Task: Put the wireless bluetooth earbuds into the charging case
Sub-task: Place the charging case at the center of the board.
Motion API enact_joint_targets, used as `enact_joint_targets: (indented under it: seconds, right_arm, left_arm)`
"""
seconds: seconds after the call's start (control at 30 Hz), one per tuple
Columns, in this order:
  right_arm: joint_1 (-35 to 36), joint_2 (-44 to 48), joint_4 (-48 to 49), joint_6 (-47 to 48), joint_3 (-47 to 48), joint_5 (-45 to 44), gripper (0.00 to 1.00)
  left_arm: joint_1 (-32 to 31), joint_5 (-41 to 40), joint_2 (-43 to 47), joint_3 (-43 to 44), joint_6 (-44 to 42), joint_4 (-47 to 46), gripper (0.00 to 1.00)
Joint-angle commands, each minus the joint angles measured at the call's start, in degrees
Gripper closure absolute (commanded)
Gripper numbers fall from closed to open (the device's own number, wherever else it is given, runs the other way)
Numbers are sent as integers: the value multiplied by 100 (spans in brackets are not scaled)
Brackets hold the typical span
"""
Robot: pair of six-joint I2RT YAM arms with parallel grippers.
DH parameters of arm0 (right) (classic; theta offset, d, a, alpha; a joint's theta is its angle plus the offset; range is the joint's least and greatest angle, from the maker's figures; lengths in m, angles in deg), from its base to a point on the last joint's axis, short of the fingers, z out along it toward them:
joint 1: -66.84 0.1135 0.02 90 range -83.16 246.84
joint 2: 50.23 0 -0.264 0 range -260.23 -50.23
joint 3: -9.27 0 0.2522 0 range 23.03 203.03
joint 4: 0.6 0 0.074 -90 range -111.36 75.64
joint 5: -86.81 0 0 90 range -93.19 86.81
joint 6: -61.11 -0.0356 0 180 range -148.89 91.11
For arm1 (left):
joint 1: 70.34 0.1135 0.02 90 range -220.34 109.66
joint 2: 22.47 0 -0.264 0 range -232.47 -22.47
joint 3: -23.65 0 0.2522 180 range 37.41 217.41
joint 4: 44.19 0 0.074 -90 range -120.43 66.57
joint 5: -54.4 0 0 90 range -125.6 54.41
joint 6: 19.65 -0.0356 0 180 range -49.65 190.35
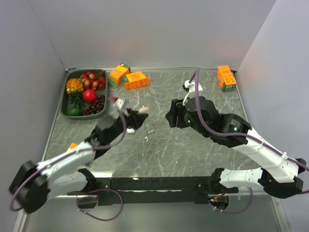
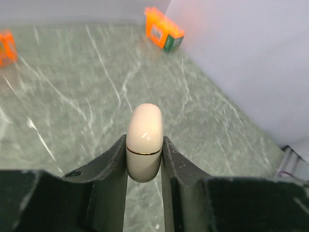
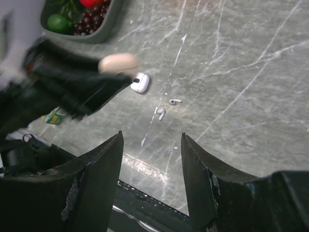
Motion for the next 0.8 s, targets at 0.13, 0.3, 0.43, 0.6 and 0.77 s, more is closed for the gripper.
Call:
enact_joint_targets:
  seconds: [0.13,0.3,0.43,0.6,0.77]
  right_arm:
    - [-246,191,754,-228,-1091,377,41]
    - [-290,296,815,-202,-1416,412,41]
    - [-343,384,851,-88,-1513,430,41]
    - [-431,507,868,18,-1592,448,40]
    - [-466,639,938,36,-1768,500,40]
  left_arm:
    - [1146,2015,-2823,1981,2043,1071,98]
    - [1586,1928,-4535,3361,2228,2212,98]
    - [1657,1787,-5434,4231,2001,2932,98]
    - [1762,1769,-6313,5084,1702,3524,98]
    - [1885,1866,-6578,5164,1596,3533,95]
